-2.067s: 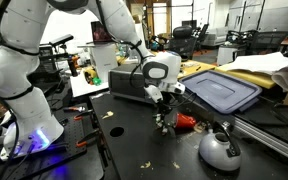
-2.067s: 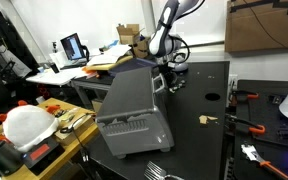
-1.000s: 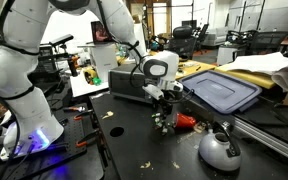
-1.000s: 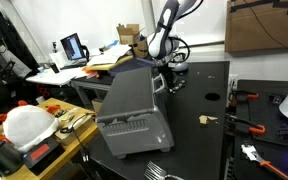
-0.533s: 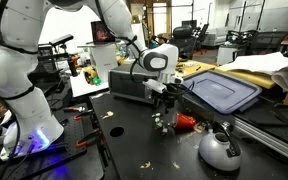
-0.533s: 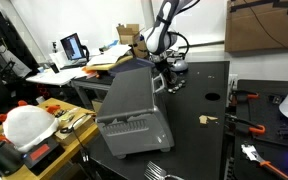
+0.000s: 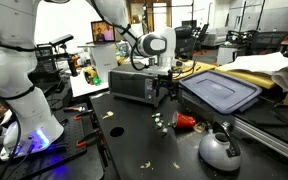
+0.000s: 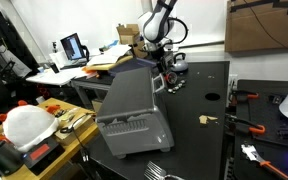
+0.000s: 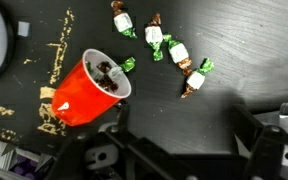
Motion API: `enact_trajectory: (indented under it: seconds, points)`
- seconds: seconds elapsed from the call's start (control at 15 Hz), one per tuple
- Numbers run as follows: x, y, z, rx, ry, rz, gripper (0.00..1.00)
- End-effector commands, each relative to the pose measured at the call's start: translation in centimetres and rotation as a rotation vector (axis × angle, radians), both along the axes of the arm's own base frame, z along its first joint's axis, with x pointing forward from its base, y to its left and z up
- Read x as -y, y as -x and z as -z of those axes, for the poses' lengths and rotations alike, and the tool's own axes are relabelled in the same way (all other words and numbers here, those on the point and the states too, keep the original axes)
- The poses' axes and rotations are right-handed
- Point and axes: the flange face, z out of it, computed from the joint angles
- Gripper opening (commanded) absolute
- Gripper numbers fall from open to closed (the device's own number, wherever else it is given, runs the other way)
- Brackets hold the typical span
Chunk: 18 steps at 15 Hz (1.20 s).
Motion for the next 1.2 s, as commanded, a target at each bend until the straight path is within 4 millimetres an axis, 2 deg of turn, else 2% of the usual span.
enact_trajectory:
  seconds: [0.0, 0.33, 0.8, 1.13]
  points:
    - [1.3, 0.7, -1.6, -0.010, 0.064, -0.103, 1.00]
    - [3.4, 1.1, -0.3, -0.033, 0.123, -0.226, 1.00]
    - [2.6, 2.4, 2.0, -0.041, 0.149, -0.381, 1.00]
    - [2.8, 3.2, 3.1, -0.043, 0.200, -0.466, 1.00]
